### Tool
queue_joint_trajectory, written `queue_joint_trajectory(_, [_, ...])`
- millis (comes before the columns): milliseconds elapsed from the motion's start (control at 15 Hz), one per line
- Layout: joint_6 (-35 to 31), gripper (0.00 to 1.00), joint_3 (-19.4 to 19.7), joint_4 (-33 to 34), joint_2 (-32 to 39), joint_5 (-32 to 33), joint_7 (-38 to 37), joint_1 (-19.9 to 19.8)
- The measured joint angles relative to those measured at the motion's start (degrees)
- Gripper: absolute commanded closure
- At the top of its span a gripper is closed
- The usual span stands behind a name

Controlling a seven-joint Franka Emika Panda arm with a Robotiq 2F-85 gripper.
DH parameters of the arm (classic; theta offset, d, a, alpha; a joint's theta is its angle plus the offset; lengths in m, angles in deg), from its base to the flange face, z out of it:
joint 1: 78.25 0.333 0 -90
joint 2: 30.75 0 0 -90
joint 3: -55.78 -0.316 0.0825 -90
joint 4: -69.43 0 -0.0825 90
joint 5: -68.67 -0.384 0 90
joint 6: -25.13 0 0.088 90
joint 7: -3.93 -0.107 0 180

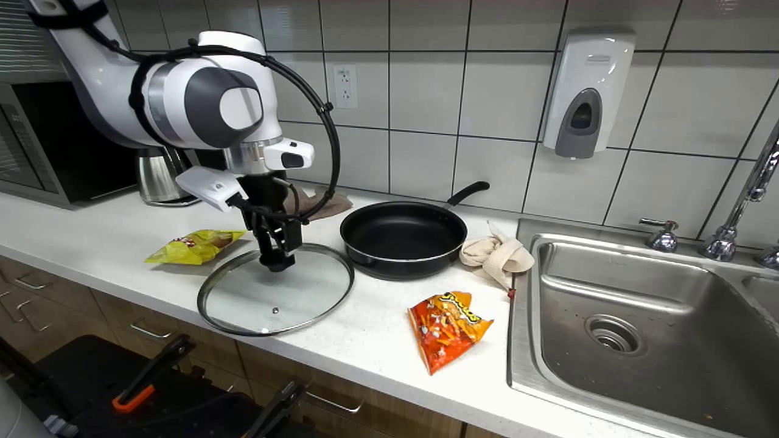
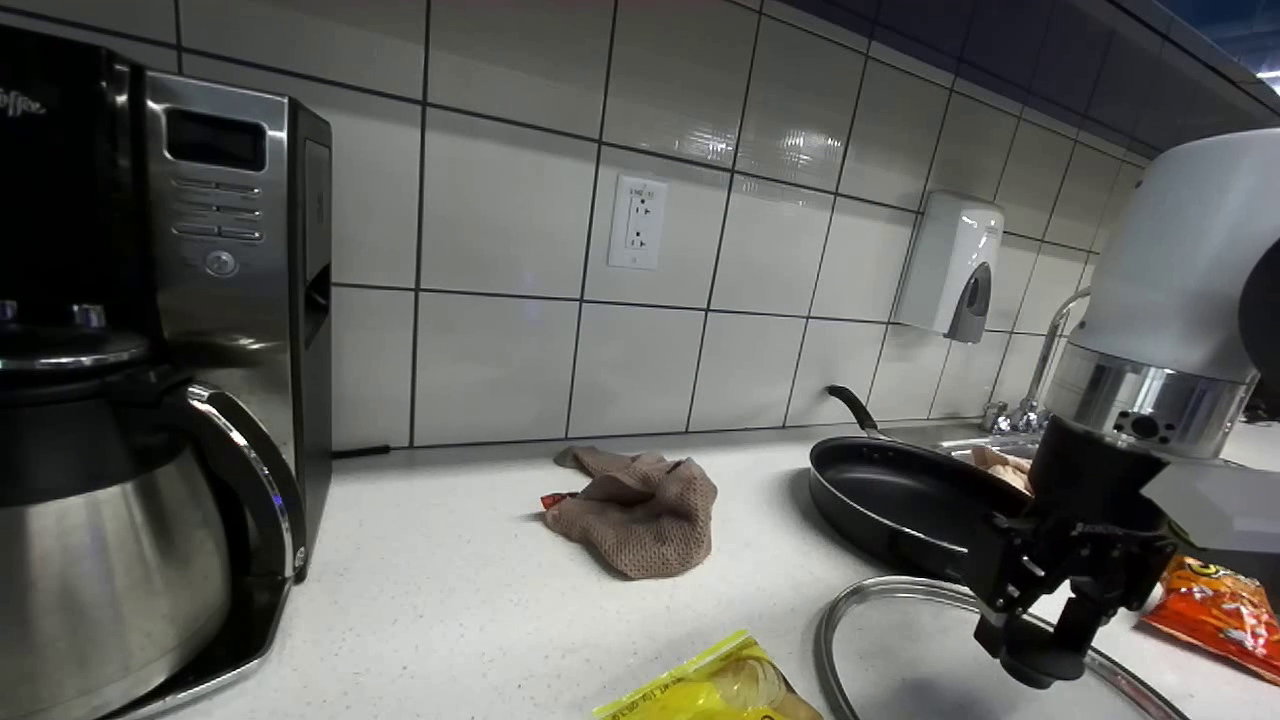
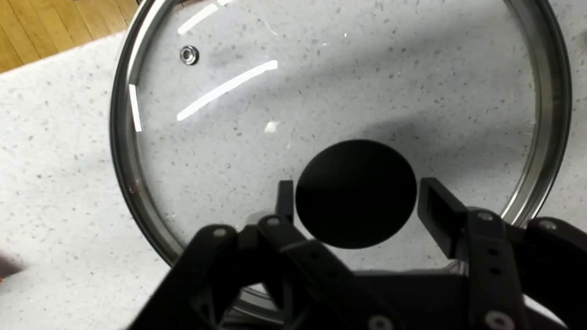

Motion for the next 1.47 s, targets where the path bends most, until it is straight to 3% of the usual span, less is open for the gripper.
queue_joint_trajectory(1000, [0.0,0.0,-1.1,7.5,-1.0,-2.9,2.6,1.1])
queue_joint_trajectory(1267, [-0.1,0.0,-2.7,9.8,-0.3,-9.2,8.3,2.3])
queue_joint_trajectory(1467, [-0.4,0.0,-5.4,11.8,1.1,-20.2,19.1,3.2])
